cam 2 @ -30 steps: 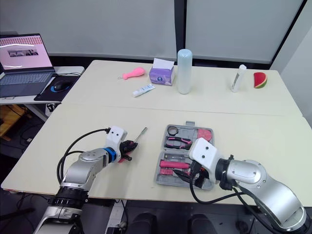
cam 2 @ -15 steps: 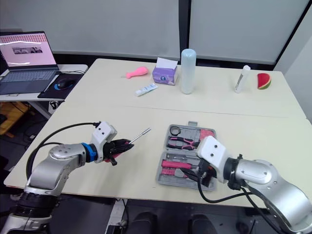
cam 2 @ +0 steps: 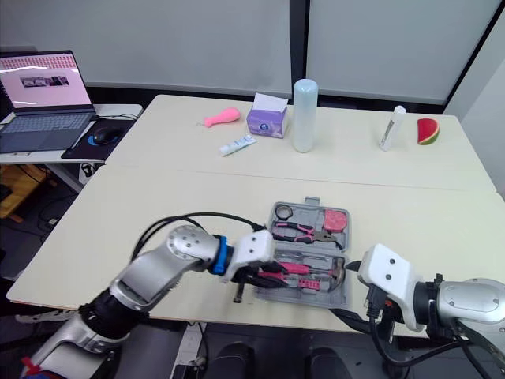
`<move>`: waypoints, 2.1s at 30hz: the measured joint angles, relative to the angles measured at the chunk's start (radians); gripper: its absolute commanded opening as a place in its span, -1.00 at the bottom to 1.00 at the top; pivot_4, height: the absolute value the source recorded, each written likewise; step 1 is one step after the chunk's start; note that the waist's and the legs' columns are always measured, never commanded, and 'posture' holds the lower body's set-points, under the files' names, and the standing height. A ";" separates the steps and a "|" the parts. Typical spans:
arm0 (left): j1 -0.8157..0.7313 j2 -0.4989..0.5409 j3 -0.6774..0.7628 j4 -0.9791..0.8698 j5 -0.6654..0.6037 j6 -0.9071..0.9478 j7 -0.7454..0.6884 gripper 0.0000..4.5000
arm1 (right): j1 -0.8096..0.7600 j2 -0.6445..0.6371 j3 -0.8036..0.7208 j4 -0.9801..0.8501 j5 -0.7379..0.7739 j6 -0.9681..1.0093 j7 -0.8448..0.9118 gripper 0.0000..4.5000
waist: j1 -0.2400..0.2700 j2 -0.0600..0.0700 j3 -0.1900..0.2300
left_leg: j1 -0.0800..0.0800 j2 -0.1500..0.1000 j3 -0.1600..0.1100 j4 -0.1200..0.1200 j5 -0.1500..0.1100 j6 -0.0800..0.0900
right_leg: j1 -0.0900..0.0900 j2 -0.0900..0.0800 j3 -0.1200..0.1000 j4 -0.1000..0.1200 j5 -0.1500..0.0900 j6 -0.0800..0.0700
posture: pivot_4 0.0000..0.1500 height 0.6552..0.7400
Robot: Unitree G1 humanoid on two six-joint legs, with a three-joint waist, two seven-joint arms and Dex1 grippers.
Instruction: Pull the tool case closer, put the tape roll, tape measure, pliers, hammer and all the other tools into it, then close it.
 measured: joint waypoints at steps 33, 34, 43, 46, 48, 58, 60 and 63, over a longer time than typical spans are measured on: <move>0.031 -0.122 -0.104 0.190 0.220 -0.184 0.010 -0.73 | 0.064 -0.026 0.019 -0.026 -0.005 0.007 -0.069 1.00 | 0.004 0.000 0.000 | 0.000 0.000 0.000 0.000 0.000 0.000 | 0.001 0.000 0.000 -0.001 0.000 0.000 | 1.00 0.06; 0.031 -0.125 -0.104 0.194 0.222 -0.189 0.011 -0.73 | 0.065 -0.026 0.019 -0.026 -0.005 0.007 -0.070 1.00 | 0.004 0.000 0.000 | 0.000 0.000 0.000 0.000 0.000 0.000 | 0.001 0.000 0.000 -0.001 0.000 0.000 | 1.00 0.06; 0.017 -0.149 -0.104 0.225 0.251 -0.200 0.027 -0.73 | 0.069 -0.027 0.020 -0.026 -0.005 0.006 -0.076 1.00 | 0.004 0.000 0.000 | 0.000 -0.001 0.000 0.000 0.000 0.000 | 0.001 0.000 0.000 -0.001 0.000 0.000 | 1.00 0.06; 0.011 -0.147 -0.104 0.228 0.253 -0.199 0.020 -0.73 | 0.070 -0.027 0.020 -0.026 -0.004 0.006 -0.077 1.00 | 0.004 0.000 0.000 | 0.000 -0.001 0.000 0.000 0.000 0.000 | 0.001 0.000 0.000 -0.001 0.000 0.000 | 1.00 0.06; 0.011 -0.146 -0.104 0.227 0.252 -0.199 0.007 -0.73 | 0.072 -0.027 0.020 -0.026 -0.003 0.006 -0.079 1.00 | 0.004 0.000 0.000 | 0.000 0.000 0.000 0.000 0.000 0.000 | 0.001 0.000 0.000 -0.001 0.000 0.000 | 1.00 0.06; 0.011 -0.147 -0.103 0.220 0.252 -0.193 0.002 -0.73 | 0.075 -0.035 0.020 -0.026 0.013 0.006 -0.092 1.00 | 0.004 0.000 0.000 | 0.000 -0.001 0.000 0.000 0.000 0.000 | 0.001 0.000 0.000 -0.001 0.000 0.000 | 1.00 0.06; 0.011 -0.150 -0.102 0.220 0.250 -0.189 0.003 -0.41 | 0.075 -0.035 0.020 -0.026 0.015 0.006 -0.093 1.00 | 0.004 0.000 0.000 | 0.000 -0.001 0.000 0.000 0.000 0.000 | 0.001 0.000 0.000 -0.001 0.000 0.000 | 1.00 0.06; 0.011 -0.157 -0.099 0.204 0.245 -0.184 0.004 -0.04 | 0.075 -0.038 0.020 -0.026 0.017 0.006 -0.096 1.00 | 0.004 0.000 0.000 | -0.001 -0.001 0.000 0.000 0.000 0.000 | 0.001 0.000 0.000 -0.001 0.000 0.000 | 1.00 0.06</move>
